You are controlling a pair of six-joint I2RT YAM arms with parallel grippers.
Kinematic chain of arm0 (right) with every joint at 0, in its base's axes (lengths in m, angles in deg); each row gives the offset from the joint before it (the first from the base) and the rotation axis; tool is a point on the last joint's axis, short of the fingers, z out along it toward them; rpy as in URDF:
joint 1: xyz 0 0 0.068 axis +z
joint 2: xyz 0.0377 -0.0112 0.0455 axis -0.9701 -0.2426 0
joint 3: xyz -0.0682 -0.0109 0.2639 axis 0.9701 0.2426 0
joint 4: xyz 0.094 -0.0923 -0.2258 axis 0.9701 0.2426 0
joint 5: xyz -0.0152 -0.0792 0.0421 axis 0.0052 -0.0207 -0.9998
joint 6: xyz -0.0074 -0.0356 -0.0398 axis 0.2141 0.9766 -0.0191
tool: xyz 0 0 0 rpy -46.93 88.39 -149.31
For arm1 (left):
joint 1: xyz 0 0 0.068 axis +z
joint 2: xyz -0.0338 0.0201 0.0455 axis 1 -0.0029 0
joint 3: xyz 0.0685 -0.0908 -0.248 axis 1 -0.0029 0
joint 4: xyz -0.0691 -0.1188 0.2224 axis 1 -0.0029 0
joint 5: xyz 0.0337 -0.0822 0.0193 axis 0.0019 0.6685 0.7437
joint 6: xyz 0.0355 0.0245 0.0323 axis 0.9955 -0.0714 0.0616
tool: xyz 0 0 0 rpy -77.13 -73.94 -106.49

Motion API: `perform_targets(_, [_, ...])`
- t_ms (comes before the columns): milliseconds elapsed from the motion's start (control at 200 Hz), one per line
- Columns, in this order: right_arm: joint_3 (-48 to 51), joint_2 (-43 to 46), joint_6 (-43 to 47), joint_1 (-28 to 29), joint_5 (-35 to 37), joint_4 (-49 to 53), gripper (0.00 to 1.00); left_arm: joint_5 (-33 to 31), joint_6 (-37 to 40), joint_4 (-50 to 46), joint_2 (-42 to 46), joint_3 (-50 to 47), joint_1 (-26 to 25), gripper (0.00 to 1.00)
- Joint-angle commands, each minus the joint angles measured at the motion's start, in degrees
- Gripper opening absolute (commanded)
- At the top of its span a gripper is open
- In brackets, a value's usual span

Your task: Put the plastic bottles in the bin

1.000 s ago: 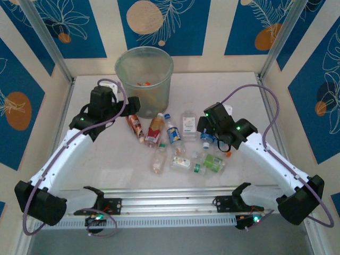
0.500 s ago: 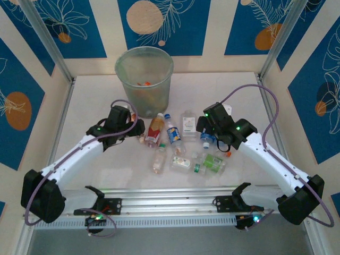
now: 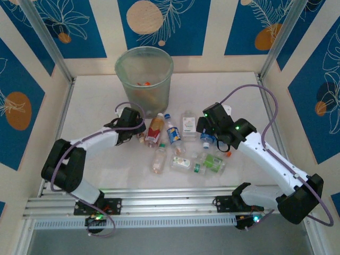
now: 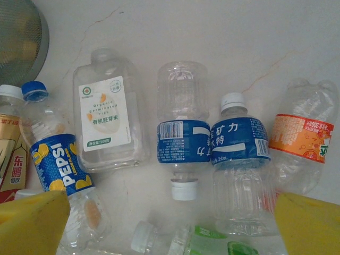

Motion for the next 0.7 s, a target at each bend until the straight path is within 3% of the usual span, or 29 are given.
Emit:
perform_targets(0, [-0.95,-0.45,-0.33,0.42,0.22,0.93,0.99,-3.95,-2.14,6.08,-2.78,-0.36,1.38,0.87])
perform_targets(360, [-1.49,-1.55,-0.48,0.48,0.4,1.3,0.99,-3.78,-4.5,9.06,-10.81,3.27,3.92,0.85])
perform_targets(695, [-1.84,-1.9,-0.93,0.5,0.8,1.57,0.99,-4.32,-6.93,6.97,-11.02,2.92,6.51,0.63])
